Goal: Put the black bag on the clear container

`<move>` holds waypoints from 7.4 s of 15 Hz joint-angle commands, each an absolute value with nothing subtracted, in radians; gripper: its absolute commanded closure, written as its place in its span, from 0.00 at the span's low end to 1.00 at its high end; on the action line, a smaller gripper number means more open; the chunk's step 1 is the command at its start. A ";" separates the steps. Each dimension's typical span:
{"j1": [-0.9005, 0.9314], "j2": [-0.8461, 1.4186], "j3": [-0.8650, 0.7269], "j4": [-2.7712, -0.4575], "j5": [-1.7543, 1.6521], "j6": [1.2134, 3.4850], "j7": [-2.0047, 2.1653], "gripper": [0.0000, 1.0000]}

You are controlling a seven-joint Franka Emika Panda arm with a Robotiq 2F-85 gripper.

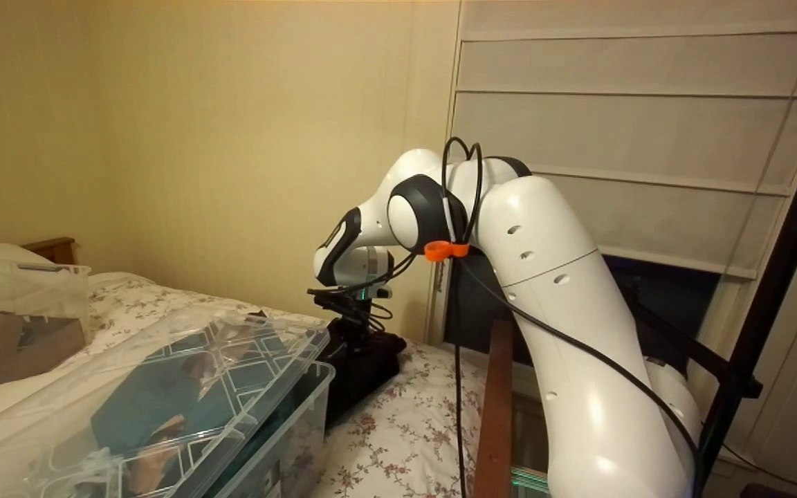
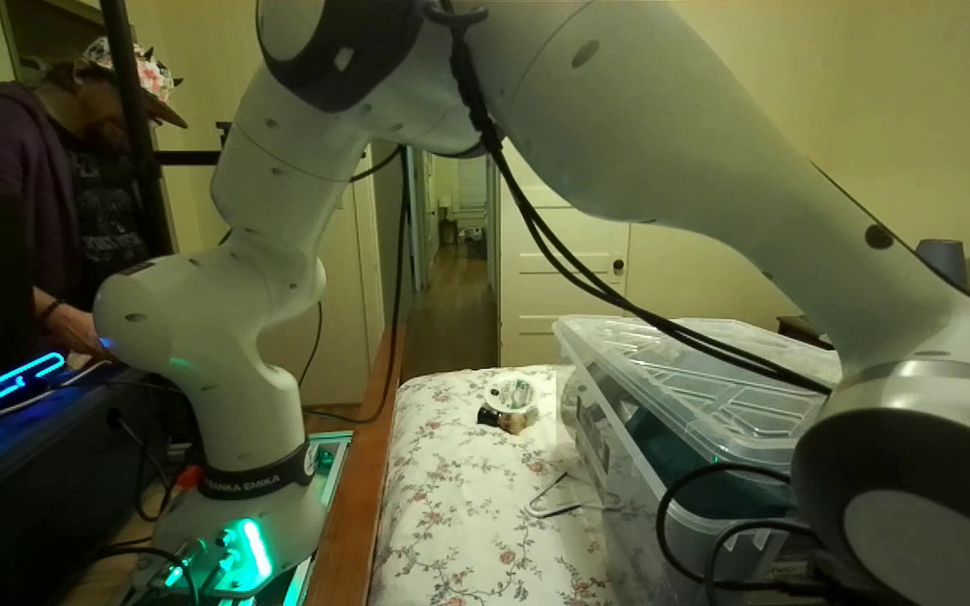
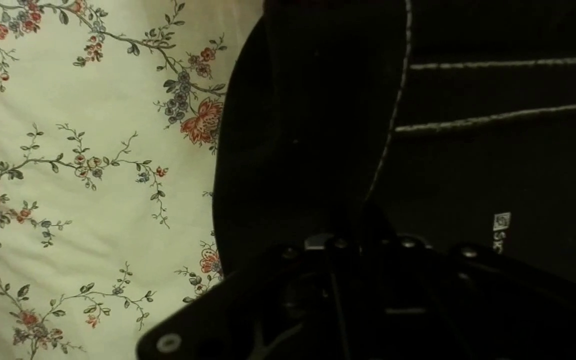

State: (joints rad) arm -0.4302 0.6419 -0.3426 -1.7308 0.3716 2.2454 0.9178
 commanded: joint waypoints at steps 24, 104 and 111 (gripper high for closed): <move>-0.221 0.197 -0.838 -2.334 -0.362 2.098 1.221 0.97; -0.558 0.972 -0.086 -1.218 0.254 2.286 -0.366 0.00; -0.554 1.105 -0.087 -1.109 0.205 2.272 -0.353 0.26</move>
